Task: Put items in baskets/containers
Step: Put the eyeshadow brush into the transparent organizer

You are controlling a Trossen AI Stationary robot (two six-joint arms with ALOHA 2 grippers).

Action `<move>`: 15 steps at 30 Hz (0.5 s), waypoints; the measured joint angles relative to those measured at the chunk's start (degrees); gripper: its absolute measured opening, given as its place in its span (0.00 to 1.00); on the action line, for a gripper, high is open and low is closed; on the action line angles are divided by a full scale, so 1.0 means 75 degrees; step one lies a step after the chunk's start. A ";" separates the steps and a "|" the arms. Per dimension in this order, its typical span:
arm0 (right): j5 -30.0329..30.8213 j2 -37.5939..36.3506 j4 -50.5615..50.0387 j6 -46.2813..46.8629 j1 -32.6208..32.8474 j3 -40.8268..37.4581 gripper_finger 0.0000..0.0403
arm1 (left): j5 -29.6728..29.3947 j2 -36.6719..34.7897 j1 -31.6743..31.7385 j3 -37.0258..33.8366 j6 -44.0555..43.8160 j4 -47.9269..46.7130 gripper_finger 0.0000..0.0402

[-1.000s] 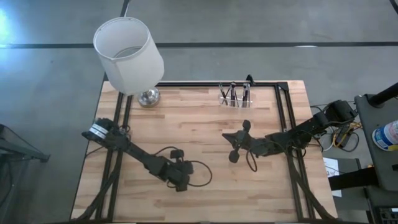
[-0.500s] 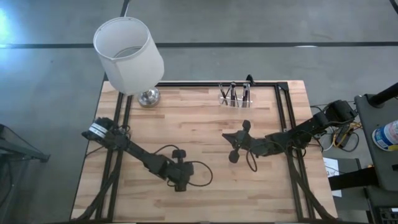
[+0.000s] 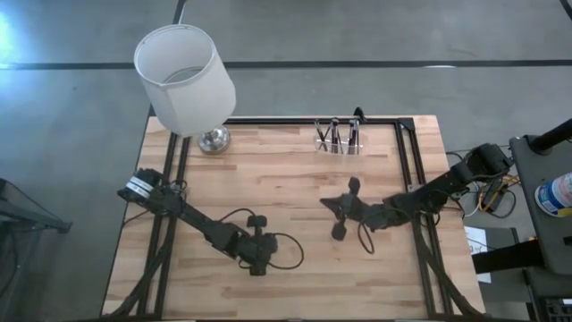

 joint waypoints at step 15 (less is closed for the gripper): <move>0.0273 0.0265 0.0063 0.0070 0.0273 -0.0029 0.02 | -0.0280 -0.0938 -0.0185 -0.0008 -0.0064 0.0068 0.01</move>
